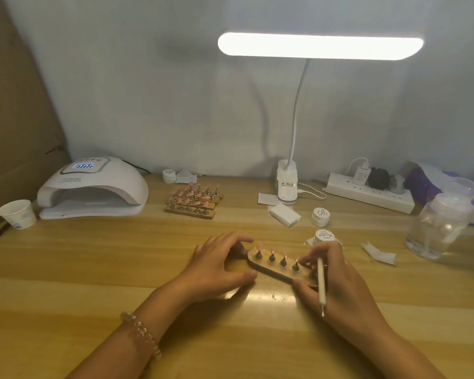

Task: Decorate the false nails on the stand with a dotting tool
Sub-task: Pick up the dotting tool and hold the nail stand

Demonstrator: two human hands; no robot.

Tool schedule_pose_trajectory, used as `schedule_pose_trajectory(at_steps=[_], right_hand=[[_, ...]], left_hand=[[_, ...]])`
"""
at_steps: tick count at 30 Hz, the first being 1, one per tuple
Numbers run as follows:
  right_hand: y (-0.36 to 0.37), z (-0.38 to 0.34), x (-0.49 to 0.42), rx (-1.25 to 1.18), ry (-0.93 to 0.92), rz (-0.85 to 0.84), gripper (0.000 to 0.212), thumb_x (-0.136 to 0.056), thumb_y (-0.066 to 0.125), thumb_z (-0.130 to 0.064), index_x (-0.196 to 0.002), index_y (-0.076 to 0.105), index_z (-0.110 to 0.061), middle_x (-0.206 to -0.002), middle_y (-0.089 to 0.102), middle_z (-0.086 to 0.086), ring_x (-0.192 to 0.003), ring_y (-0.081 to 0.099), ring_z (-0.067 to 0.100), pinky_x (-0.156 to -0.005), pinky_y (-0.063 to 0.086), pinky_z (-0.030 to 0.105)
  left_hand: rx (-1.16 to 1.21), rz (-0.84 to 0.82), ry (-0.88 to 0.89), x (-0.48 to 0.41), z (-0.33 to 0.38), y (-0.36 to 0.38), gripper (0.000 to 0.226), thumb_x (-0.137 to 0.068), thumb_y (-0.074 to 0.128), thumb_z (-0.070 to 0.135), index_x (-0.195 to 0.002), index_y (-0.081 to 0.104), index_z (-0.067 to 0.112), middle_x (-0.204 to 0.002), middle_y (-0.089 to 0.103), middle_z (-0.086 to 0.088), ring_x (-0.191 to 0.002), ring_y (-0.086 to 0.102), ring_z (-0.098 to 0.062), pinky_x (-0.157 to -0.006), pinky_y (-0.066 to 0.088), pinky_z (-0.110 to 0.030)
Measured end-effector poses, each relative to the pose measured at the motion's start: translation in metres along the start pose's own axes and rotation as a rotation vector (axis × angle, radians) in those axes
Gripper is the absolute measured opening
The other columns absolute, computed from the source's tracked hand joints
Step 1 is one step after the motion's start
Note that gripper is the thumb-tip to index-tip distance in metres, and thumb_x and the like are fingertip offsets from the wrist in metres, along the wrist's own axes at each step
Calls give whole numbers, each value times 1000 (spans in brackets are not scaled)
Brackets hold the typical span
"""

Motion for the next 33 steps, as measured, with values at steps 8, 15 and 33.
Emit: schedule_pose_trajectory(at_steps=[8, 15, 33], right_hand=[[3, 10, -9, -74, -18, -47, 49, -82, 79, -24, -104, 36, -36, -109, 60, -23, -103, 61, -5, -88, 53, 23], [-32, 25, -14, -34, 26, 302, 39, -83, 67, -9, -106, 40, -26, -97, 61, -7, -84, 61, 19, -71, 52, 45], [-27, 27, -22, 83, 9, 322, 37, -86, 74, -33, -108, 49, -17, -95, 62, -1, -82, 61, 20, -68, 53, 39]], left_hand=[[-48, 73, 66, -2, 2, 4, 35, -85, 69, 51, -116, 54, 44, -113, 50, 36, -114, 41, 6, -103, 32, -31], [-128, 176, 42, -4, -1, 3, 32, -84, 68, 50, -112, 54, 43, -111, 49, 31, -110, 41, 4, -91, 27, -27], [-188, 435, 27, -4, 21, 0, 46, -82, 72, 44, -113, 39, 36, -112, 46, 19, -93, 49, -2, -72, 36, -14]])
Point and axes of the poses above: each hand's wrist, its own x-axis away from the middle knuckle, its own y-axis out of the palm, z = x × y, the point moved 7 cm from there along -x, towards the middle knuckle
